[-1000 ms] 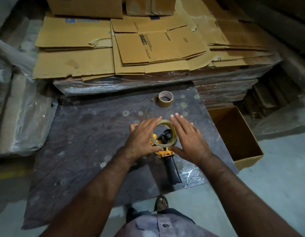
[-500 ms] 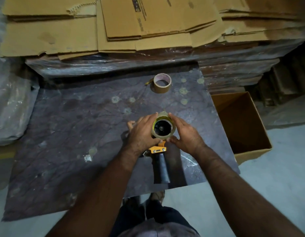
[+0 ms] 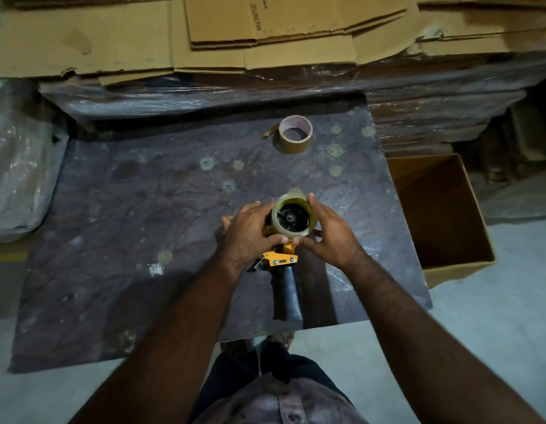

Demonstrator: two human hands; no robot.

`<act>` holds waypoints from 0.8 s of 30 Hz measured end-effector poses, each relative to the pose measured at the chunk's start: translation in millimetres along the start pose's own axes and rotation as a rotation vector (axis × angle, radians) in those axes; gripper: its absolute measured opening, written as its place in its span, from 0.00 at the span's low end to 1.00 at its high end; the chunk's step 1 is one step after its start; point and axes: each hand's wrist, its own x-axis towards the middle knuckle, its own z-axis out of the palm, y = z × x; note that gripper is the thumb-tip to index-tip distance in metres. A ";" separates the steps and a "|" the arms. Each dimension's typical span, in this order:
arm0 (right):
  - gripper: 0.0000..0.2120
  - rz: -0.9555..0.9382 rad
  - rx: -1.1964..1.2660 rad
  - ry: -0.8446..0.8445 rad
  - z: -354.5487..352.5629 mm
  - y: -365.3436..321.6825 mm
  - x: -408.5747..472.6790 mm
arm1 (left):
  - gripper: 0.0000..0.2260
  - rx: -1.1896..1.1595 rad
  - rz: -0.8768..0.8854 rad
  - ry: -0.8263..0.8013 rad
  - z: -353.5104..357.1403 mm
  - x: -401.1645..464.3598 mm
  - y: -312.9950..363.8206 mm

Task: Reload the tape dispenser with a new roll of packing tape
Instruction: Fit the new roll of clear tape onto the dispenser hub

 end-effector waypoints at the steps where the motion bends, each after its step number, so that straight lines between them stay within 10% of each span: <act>1: 0.49 -0.007 -0.009 -0.006 -0.2 -0.2 0.6 | 0.42 -0.041 0.002 -0.016 0.8 -0.1 -3.8; 24: 0.49 0.005 -0.178 -0.083 2.7 1.5 7.3 | 0.39 0.174 0.010 -0.098 -0.5 3.3 1.2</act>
